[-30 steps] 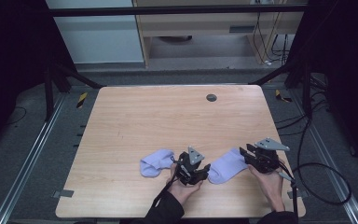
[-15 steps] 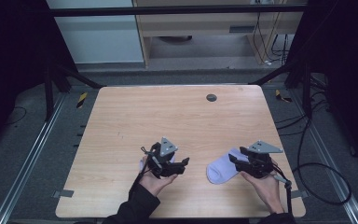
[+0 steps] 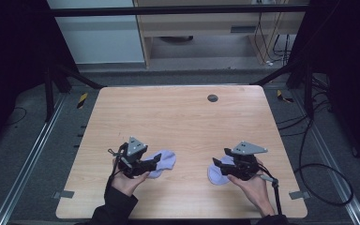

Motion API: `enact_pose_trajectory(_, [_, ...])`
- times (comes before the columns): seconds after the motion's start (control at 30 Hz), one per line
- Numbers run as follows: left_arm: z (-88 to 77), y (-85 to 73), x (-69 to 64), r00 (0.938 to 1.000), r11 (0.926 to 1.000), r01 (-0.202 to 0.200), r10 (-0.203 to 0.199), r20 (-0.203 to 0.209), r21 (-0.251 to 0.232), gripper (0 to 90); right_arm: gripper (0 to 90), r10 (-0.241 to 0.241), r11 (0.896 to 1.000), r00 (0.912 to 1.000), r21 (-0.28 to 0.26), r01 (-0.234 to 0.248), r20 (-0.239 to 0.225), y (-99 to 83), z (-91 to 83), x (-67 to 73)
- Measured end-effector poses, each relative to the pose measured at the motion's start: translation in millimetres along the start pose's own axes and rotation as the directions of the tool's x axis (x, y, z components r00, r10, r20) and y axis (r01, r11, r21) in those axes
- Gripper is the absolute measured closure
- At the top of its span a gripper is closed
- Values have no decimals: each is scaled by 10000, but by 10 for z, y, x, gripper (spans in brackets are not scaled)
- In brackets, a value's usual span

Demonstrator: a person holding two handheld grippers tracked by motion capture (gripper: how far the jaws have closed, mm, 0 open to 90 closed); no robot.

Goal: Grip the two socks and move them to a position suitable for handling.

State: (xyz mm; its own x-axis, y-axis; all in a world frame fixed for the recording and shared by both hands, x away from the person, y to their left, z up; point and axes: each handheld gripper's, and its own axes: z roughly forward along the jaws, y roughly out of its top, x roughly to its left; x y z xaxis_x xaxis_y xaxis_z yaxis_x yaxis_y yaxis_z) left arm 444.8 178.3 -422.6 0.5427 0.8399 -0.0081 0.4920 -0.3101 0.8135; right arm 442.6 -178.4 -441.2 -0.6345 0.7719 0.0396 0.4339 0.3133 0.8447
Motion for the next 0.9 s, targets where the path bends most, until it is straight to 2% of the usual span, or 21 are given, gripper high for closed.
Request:
enact_pose_trajectory(0.03, [-41, -61, 67, 9997, 9999, 150, -150, -193, -16, 388, 407, -213, 9998, 9997, 34, 214, -140, 38, 43, 70])
enact_pose_trajectory(0.07, [-41, -61, 67, 9997, 9999, 150, -150, -193, -16, 395, 411, -235, 9997, 9994, 7, 235, -272, 55, 68, 104])
enact_pose_trajectory(0.13, [-78, -152, 160, 9984, 9993, 364, -363, -429, 18, 410, 414, -325, 9995, 9984, 19, 326, -458, 89, 124, 163])
enact_pose_trajectory(0.37, [-90, -285, 264, 9946, 9976, 651, -628, -824, 247, 463, 431, -628, 9980, 9954, 37, 632, -725, 205, 293, 354])
enact_pose_trajectory(0.57, [-14, -417, 280, 9941, 9939, 705, -629, -883, 851, 522, 494, -980, 9948, 9901, 164, 1002, -1006, 302, 524, 557])
enact_pose_trajectory(0.73, [24, -465, 274, 9943, 9921, 679, -586, -889, 1056, 555, 532, -1114, 9928, 9866, 302, 1157, -1191, 324, 653, 642])
enact_pose_trajectory(0.8, [62, -490, 268, 9945, 9903, 709, -608, -857, 1198, 562, 546, -1232, 9908, 9839, 404, 1293, -1292, 334, 760, 701])
enact_pose_trajectory(0.83, [62, -490, 268, 9945, 9903, 709, -608, -857, 1198, 564, 546, -1232, 9908, 9839, 404, 1293, -1292, 334, 760, 701])
enact_pose_trajectory(0.9, [88, -505, 257, 9955, 9900, 594, -493, -803, 1283, 567, 560, -1304, 9892, 9816, 492, 1384, -1391, 340, 866, 759])
